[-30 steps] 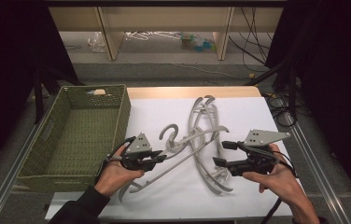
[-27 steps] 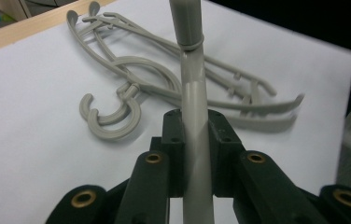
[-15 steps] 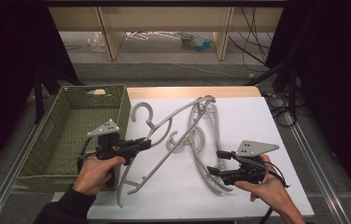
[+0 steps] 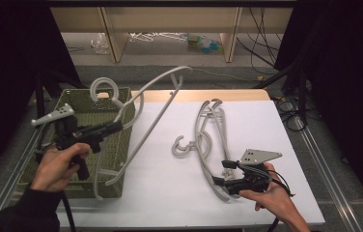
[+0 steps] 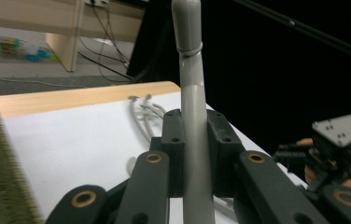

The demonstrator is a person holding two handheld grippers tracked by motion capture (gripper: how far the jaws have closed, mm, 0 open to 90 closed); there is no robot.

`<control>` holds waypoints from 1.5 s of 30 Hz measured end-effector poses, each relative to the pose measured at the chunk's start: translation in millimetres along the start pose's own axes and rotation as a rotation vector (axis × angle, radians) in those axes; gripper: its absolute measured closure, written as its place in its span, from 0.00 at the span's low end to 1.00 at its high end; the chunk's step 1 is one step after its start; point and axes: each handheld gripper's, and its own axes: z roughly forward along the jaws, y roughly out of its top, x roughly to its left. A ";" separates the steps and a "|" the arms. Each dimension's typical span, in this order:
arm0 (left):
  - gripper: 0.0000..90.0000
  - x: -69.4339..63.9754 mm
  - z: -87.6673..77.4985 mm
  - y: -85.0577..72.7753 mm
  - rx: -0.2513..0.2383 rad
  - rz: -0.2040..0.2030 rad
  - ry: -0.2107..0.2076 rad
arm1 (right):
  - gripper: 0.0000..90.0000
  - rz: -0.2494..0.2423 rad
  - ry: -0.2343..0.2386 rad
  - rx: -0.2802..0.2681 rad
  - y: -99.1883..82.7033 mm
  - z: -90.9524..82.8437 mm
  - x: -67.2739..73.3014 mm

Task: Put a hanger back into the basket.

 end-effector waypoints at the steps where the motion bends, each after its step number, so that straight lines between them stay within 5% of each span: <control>1: 0.88 3.7 -2.3 2.4 -0.007 -0.001 0.010 | 0.36 -0.002 -0.006 -0.004 -0.9 1.2 -0.5; 9: 0.87 45.2 -24.1 17.8 -0.071 -0.050 0.119 | 0.35 0.002 -0.008 0.002 -2.2 1.9 -1.9; 16: 0.87 74.0 -36.5 26.0 -0.098 -0.008 0.179 | 0.35 0.006 -0.007 0.018 -4.8 4.5 -3.6; 22: 0.87 93.7 -44.4 29.2 -0.099 0.024 0.185 | 0.35 0.007 -0.002 0.020 -4.8 4.8 -4.1; 35: 0.87 142.0 -58.5 11.9 0.031 0.132 0.193 | 0.35 0.008 0.013 0.031 -5.5 6.5 -3.1; 45: 0.87 159.9 -67.4 -5.2 0.146 0.185 0.177 | 0.35 0.007 0.014 0.034 -5.8 7.2 -3.0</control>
